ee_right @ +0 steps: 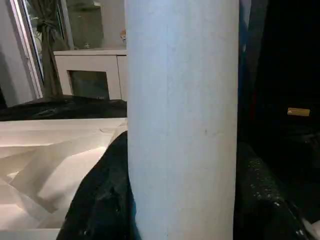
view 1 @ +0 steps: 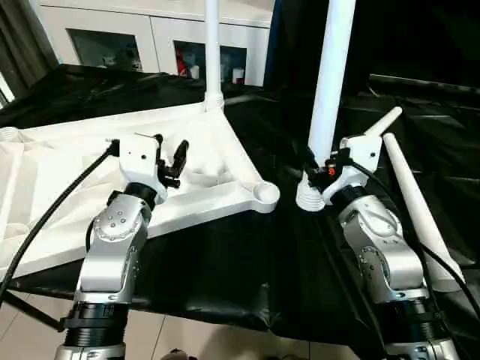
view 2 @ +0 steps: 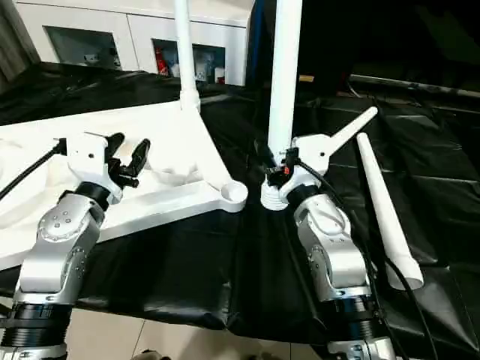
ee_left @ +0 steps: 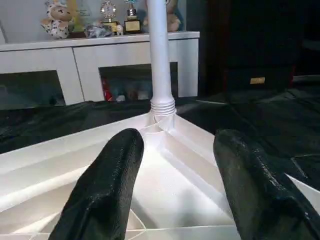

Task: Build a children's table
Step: Pick table leg

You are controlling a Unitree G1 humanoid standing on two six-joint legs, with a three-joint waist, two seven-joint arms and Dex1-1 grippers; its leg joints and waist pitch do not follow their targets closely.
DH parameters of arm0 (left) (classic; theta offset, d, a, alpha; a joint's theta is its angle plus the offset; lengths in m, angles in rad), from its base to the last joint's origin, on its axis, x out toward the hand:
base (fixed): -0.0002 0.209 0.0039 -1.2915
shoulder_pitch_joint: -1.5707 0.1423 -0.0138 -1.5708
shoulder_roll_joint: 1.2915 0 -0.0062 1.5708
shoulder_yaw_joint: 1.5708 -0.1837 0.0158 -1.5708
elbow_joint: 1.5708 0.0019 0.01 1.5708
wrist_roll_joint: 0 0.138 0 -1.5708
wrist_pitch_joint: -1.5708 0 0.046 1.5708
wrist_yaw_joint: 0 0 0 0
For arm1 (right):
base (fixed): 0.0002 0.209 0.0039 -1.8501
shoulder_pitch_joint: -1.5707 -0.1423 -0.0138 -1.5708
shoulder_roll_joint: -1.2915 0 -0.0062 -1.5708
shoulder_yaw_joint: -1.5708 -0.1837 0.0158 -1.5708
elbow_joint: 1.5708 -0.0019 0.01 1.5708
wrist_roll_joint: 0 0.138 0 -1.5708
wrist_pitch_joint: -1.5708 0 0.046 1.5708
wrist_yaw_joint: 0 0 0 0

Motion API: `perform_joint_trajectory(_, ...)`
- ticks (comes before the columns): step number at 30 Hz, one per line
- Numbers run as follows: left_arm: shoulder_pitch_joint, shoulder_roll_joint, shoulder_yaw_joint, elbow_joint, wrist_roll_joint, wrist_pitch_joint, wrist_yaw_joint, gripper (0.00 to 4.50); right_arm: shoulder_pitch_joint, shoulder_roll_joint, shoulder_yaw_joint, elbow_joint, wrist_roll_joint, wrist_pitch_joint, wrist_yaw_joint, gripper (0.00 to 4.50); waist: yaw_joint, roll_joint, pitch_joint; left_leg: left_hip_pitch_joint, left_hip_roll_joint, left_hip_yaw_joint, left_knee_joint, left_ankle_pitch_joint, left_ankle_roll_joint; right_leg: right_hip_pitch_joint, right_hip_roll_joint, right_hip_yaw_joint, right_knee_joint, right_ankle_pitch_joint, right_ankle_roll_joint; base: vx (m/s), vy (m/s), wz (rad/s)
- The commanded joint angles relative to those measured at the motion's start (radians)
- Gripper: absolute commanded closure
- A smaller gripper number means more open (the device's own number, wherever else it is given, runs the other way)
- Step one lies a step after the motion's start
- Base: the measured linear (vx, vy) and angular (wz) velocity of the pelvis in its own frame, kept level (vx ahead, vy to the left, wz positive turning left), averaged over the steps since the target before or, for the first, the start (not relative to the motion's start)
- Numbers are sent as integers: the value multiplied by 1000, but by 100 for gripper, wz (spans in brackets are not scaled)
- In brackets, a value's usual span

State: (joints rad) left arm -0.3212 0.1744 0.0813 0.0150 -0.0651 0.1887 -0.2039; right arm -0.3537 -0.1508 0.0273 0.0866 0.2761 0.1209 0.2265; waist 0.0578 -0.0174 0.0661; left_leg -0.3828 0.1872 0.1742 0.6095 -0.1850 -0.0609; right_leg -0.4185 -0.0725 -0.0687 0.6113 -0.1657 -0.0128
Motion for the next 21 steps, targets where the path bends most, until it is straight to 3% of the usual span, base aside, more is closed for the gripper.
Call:
perform_joint_trajectory(1, 0, -1, -1, -18, 2, 8, 4, 180, -7, -5, -5, -13, -2, 4, 0, 266, 1, 8, -79, 13, 33, -11, -74, -195, 12, 56, -55, 48, -68, -187, -142, 0, 0, 0)
perform_joint_trajectory(21, 0, -1, -1, -18, 2, 8, 4, 180, -7, -5, -5, -13, -2, 4, 0, 266, 1, 8, -79, 13, 33, -10, -72, -186, 15, 57, -55, 47, -66, -173, -149, 0, 0, 0)
